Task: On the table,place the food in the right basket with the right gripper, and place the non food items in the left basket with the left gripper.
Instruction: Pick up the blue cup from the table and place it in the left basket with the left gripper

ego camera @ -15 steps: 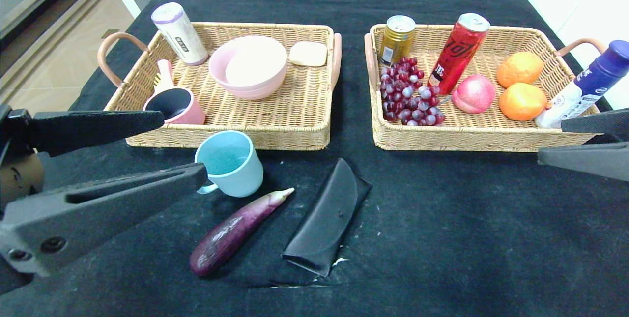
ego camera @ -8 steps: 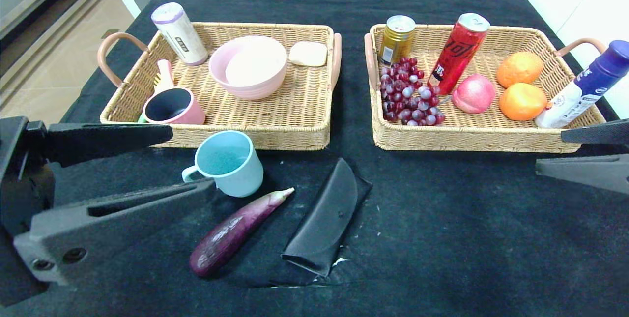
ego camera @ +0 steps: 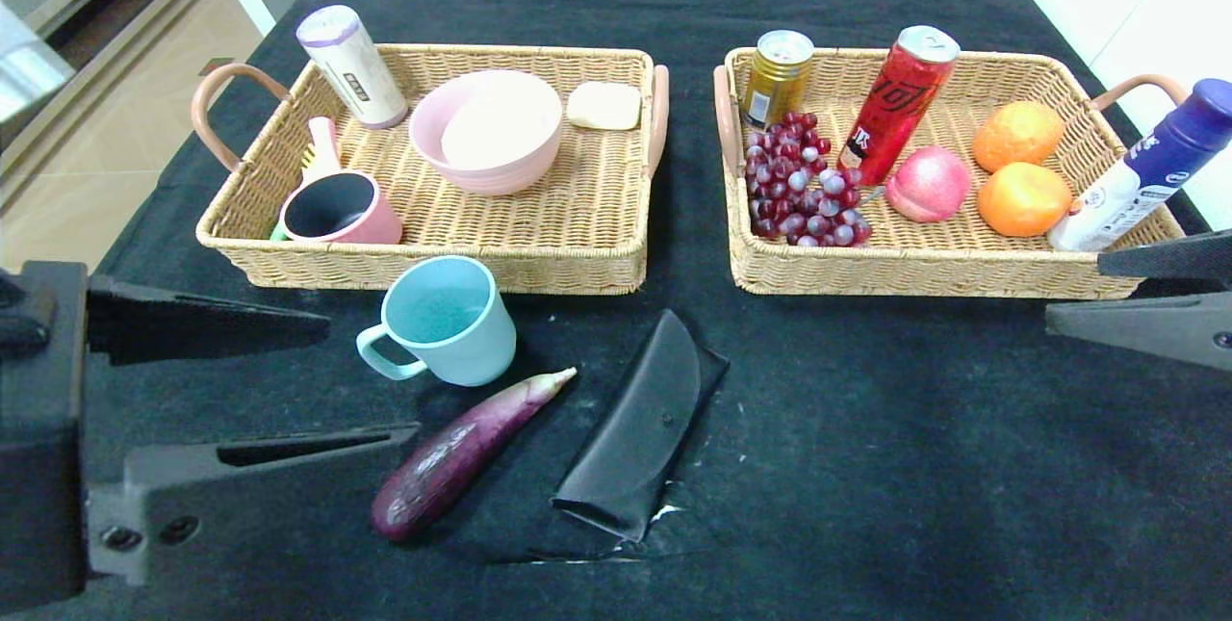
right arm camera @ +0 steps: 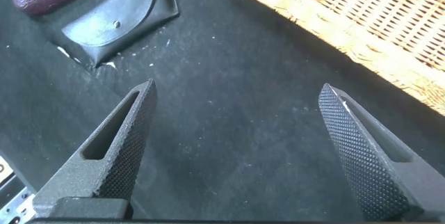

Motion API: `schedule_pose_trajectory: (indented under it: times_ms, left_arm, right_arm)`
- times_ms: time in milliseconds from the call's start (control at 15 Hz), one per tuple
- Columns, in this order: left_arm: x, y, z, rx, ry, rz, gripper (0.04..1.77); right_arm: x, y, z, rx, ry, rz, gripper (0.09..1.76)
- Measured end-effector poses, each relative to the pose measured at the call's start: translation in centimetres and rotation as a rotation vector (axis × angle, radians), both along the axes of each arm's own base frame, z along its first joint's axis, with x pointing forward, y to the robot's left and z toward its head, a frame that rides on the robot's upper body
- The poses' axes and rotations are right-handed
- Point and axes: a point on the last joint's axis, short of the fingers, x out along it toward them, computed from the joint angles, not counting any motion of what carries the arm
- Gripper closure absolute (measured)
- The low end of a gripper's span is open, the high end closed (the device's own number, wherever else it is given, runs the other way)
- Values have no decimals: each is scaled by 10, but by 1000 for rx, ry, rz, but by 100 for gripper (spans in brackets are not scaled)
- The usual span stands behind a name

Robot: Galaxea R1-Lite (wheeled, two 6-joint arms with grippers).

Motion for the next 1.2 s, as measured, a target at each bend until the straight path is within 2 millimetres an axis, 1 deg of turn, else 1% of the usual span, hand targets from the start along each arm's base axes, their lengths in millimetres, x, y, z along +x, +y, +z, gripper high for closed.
schedule_pose_trajectory:
  times_ms: [333, 667, 933, 1200]
  left_arm:
    - [34, -19, 2, 162, 48, 132, 9]
    - [70, -41, 3, 255, 65, 234, 9]
    - [95, -57, -9, 305, 96, 265, 9]
    - [111, -67, -22, 342, 122, 290, 9]
  right_arm:
    - [1, -2, 0, -2, -5, -8, 15]
    - [4, -2, -1, -5, -10, -14, 15]
    - [5, -4, 0, -5, -12, -23, 15]
    - [5, -4, 0, -4, -14, -25, 15]
